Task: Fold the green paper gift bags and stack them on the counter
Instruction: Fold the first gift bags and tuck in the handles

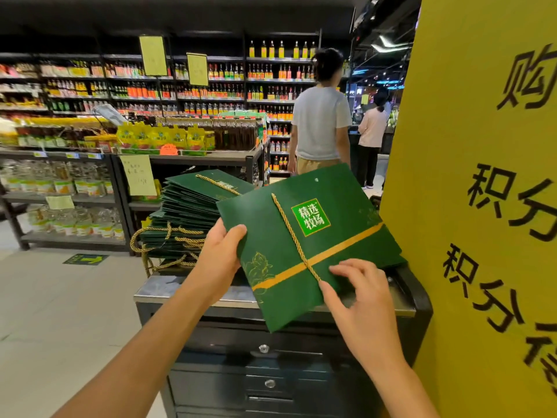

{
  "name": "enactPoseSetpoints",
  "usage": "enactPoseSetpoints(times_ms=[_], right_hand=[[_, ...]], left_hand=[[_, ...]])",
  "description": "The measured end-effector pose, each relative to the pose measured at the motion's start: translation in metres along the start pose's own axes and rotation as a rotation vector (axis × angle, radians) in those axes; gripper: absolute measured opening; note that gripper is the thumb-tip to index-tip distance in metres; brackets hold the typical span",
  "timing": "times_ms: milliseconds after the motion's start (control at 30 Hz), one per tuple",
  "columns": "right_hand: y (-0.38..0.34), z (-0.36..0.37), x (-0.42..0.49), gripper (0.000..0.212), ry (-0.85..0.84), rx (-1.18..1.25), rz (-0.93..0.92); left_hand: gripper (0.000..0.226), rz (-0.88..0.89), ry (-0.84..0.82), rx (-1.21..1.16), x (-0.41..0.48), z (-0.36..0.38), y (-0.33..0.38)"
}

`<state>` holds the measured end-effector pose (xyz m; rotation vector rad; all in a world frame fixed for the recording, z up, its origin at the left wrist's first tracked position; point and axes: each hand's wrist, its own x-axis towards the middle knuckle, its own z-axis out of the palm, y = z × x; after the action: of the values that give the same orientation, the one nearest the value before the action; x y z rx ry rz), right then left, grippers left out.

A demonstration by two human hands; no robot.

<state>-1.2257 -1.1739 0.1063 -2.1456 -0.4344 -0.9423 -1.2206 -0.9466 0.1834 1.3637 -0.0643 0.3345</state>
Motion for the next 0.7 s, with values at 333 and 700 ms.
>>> enactPoseSetpoints(times_ms=[333, 700], right_hand=[[0.001, -0.010, 0.008, 0.004, -0.131, -0.103, -0.049], [0.015, -0.014, 0.039, 0.026, 0.013, 0.310, 0.088]], left_hand=[[0.028, -0.058, 0.043, 0.090, 0.002, -0.009, -0.002], [0.029, -0.171, 0.071, 0.250, -0.026, -0.029, -0.029]])
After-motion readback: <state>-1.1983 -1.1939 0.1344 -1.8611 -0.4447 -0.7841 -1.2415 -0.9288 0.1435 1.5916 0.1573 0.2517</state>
